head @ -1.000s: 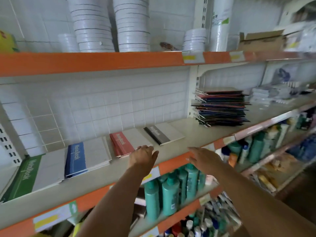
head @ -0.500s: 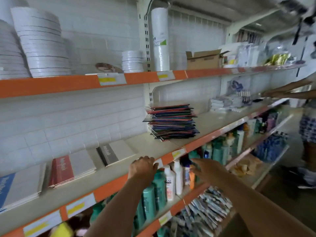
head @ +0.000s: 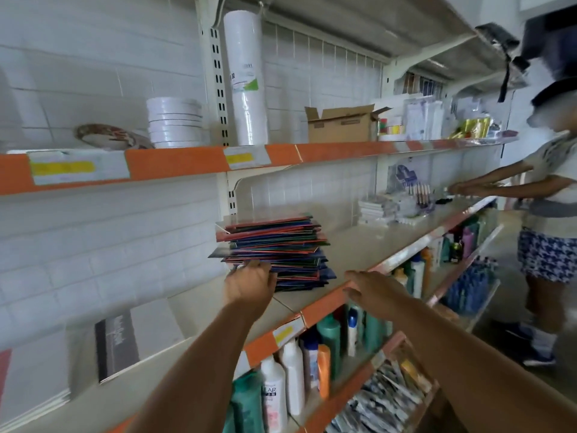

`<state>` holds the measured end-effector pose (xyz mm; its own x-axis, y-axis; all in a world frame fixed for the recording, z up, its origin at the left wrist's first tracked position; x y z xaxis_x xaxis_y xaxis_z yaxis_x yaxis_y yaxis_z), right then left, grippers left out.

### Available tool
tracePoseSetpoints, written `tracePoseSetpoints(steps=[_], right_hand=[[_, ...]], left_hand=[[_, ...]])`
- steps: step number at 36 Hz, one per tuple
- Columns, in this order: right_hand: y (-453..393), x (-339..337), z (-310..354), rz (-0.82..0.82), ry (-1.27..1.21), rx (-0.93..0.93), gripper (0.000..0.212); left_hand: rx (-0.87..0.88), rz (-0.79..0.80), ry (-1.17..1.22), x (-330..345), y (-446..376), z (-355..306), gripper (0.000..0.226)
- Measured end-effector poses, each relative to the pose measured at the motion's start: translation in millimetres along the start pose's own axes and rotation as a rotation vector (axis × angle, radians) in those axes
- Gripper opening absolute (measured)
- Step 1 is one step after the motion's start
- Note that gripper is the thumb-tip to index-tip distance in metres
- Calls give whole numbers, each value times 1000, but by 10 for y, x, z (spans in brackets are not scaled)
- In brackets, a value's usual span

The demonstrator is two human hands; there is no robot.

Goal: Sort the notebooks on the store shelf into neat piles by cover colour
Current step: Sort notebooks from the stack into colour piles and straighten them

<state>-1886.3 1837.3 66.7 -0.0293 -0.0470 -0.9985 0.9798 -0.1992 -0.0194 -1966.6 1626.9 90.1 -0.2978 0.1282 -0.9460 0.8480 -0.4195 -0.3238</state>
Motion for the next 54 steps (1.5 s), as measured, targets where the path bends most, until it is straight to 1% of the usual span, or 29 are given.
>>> tracePoseSetpoints(steps=[3, 6, 10, 14, 17, 20, 25, 29, 34, 37, 40, 43, 44, 47, 50, 52, 54], right_hand=[[-271, -140, -70, -20, -10, -12, 49], [-536, -262, -143, -49, -9, -9, 48], [-842, -339, -199, -134, -30, -37, 41], [-1153, -369, -267, -181, -27, -92, 38], [-1358, -436, -316, -191, -35, -146, 47], [-1559, -487, -362, -198, -23, -208, 59], [-1819, -548, -427, -206, -35, -320, 63], [-1959, -589, -426, -209, -67, -420, 62], [-2105, -636, -356, -246, -165, -503, 54], [-2177, -634, -288, -222, -270, -532, 40], [-2224, -633, -221, -196, -289, -558, 43], [-2250, -616, -182, -138, -268, -559, 46], [-2258, -604, -174, -117, -255, -554, 47], [-2286, -585, -161, -85, -253, -561, 51], [-2286, -609, -147, -128, -235, -595, 58], [-2260, -606, -133, -155, -220, -610, 61], [-2229, -598, -130, -181, -209, -602, 62]], left_hand=[[13, -62, 26, -111, -297, -56, 30], [44, -107, 52, -183, -571, -131, 34], [75, -129, 22, -198, -854, -265, 38], [69, -111, -13, -121, -1149, -381, 41], [26, -105, -15, -93, -1335, -470, 43], [-30, -40, -33, 3, -1458, -549, 47], [-134, 40, -21, 124, -1585, -656, 53], [-229, 53, 1, 140, -1614, -709, 55], [-321, 44, 15, 24, -1530, -764, 44], [-391, 55, -3, -53, -1458, -779, 40], [-430, 45, -46, -96, -1422, -781, 33], [-425, 11, -79, -114, -1412, -772, 22], [-421, 9, -81, -117, -1412, -765, 21], [-417, 37, -102, -125, -1415, -745, 38], [-440, 101, -157, -123, -1436, -728, 54], [-461, 131, -200, -118, -1461, -716, 55], [-487, 133, -223, -112, -1471, -702, 50]])
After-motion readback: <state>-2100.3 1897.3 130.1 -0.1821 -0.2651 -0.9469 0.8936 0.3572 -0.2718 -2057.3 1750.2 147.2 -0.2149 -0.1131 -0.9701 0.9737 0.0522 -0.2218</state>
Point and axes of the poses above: each hand's wrist, its own y-axis away from the middle knuckle, its own x-axis out of the palm, z = x × y, the point moved 5 cm from there along -y, towards the middle knuckle, and after that the axes turned 8 degrees about z, right-handed, at the moved point
